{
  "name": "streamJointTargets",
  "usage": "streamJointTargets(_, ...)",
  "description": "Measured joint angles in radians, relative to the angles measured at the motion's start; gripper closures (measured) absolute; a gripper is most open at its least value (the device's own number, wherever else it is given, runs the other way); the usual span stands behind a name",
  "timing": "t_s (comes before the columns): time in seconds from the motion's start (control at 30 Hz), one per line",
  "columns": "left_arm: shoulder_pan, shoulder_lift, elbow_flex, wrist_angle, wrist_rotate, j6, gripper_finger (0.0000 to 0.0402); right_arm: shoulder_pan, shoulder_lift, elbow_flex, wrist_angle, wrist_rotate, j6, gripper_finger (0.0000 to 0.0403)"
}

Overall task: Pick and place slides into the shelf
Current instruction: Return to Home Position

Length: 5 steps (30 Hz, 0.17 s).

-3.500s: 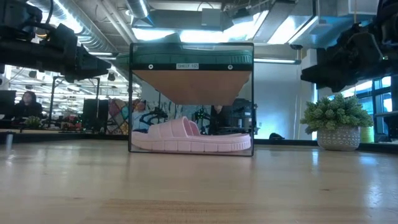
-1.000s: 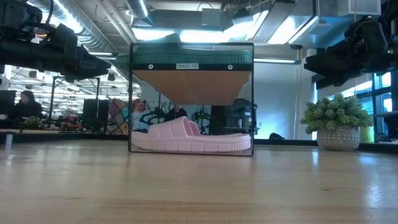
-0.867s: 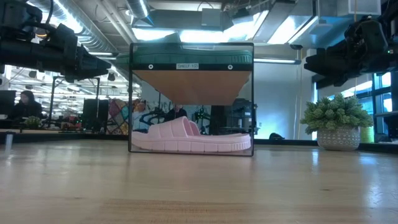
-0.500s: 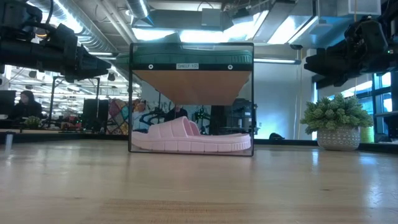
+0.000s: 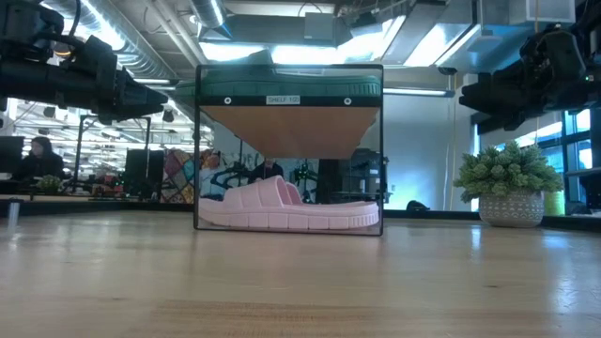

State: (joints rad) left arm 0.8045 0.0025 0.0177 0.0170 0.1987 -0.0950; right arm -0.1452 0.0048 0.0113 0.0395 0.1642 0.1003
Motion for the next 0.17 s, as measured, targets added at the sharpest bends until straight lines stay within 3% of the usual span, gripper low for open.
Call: streamJointTargets(0.17,0.0,0.0,0.0,0.0,0.0,0.0,0.0185,0.0,0.0,0.0,0.0,0.0,0.002,0.026)
